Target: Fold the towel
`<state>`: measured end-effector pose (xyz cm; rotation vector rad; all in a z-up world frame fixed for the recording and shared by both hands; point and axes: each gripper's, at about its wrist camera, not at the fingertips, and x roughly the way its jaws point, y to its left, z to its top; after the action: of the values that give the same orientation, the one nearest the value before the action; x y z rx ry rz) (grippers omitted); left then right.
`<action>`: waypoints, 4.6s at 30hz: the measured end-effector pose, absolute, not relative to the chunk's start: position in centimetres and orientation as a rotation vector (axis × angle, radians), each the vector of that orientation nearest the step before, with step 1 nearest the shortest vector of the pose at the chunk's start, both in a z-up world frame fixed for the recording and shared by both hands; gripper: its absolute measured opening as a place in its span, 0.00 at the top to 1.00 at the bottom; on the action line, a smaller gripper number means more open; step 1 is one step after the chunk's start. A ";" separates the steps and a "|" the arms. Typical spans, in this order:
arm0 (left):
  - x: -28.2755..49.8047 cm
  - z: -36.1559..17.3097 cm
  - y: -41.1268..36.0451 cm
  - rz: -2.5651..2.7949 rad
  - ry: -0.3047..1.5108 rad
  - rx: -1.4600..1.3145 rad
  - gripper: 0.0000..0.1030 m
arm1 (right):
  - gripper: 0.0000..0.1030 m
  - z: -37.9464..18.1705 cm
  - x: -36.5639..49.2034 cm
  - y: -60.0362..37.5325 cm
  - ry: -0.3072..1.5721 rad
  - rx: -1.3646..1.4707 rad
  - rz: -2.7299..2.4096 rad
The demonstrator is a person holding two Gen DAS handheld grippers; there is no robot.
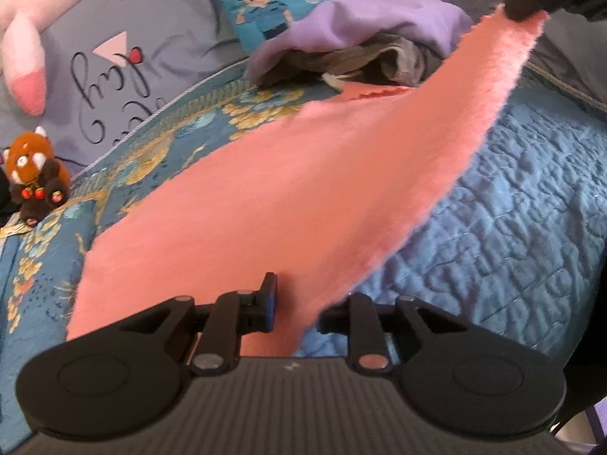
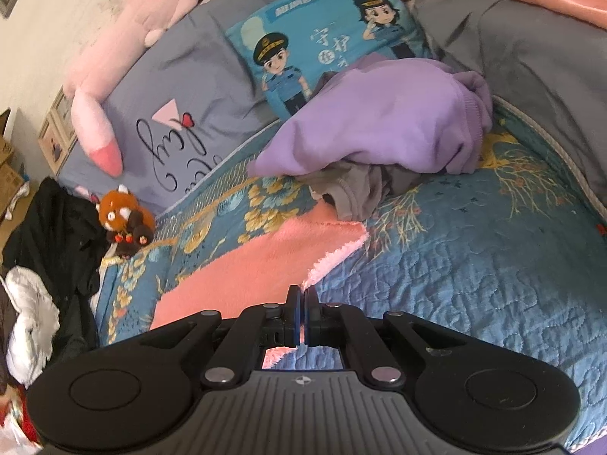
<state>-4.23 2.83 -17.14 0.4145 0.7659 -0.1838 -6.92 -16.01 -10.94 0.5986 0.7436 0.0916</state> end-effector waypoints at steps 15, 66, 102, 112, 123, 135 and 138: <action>-5.5 -15.7 13.0 0.061 0.794 0.384 0.77 | 0.98 -11.6 -7.2 -16.5 0.751 0.630 0.055; -4.8 -27.1 36.7 0.149 0.561 -1.429 0.40 | 0.98 -11.0 -7.1 -16.1 0.752 0.620 0.058; -5.1 4.4 40.6 -0.094 0.454 -0.843 0.97 | 0.98 0.6 -10.2 -18.2 0.477 0.706 0.172; 5.6 2.4 39.8 -0.072 0.635 -0.761 0.97 | 0.98 2.0 -4.1 -17.7 0.467 0.670 0.155; 8.7 4.0 40.2 -0.096 0.534 -0.779 0.95 | 0.98 3.4 -7.1 -17.2 0.478 0.581 0.151; 4.8 -14.3 42.5 0.251 0.997 -0.613 0.95 | 0.98 -12.6 -8.2 -16.3 0.901 0.648 -0.052; 4.1 -14.6 43.3 0.286 0.989 -0.618 0.94 | 0.98 -15.5 -8.5 -15.8 0.958 0.646 -0.090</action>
<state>4.15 43.33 -14.56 -0.6184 0.9886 0.2864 -8.47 -15.75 -15.46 0.6464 0.9584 -0.0901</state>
